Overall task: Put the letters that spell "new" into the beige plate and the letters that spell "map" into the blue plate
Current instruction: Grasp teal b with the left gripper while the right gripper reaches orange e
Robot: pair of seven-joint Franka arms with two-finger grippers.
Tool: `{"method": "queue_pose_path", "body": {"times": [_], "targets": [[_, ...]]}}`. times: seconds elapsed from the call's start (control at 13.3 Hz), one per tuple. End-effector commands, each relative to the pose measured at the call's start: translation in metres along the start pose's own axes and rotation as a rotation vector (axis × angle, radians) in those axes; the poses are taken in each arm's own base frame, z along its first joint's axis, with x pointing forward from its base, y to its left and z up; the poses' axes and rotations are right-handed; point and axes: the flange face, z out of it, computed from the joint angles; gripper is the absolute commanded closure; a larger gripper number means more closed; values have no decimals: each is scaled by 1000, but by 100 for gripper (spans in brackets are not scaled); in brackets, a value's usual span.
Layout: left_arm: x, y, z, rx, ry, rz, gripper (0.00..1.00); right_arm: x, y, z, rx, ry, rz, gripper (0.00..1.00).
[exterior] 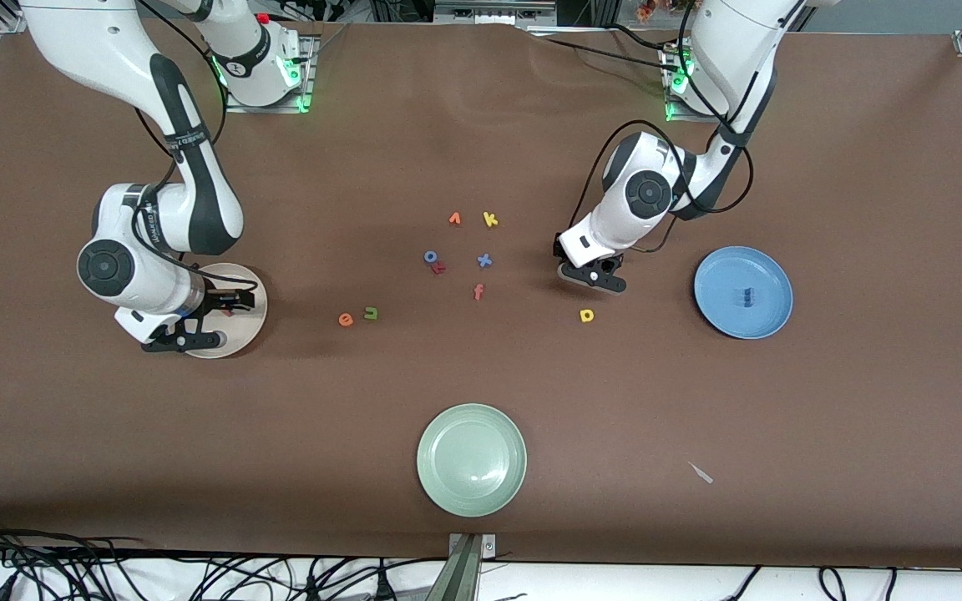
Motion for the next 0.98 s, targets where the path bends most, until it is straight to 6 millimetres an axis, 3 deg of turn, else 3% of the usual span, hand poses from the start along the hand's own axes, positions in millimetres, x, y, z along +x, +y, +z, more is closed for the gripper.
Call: {"method": "queue_pose_path", "body": {"times": [0.0,0.3,0.53,0.68,0.9], "targets": [[-1,2,13,18,-15,29,48,3,-41,-9,22,11,140,0],[1,-2,13,22,-14,24,49,-6,-99,-12,57,6,347,0],[5,-10,8,27,-4,23,70,-5,-145,-12,105,10,484,0],[5,-11,7,28,-2,23,74,-4,-163,-13,106,16,548,0],[11,-18,-10,27,20,9,76,3,-167,-11,102,31,553,0]]}}
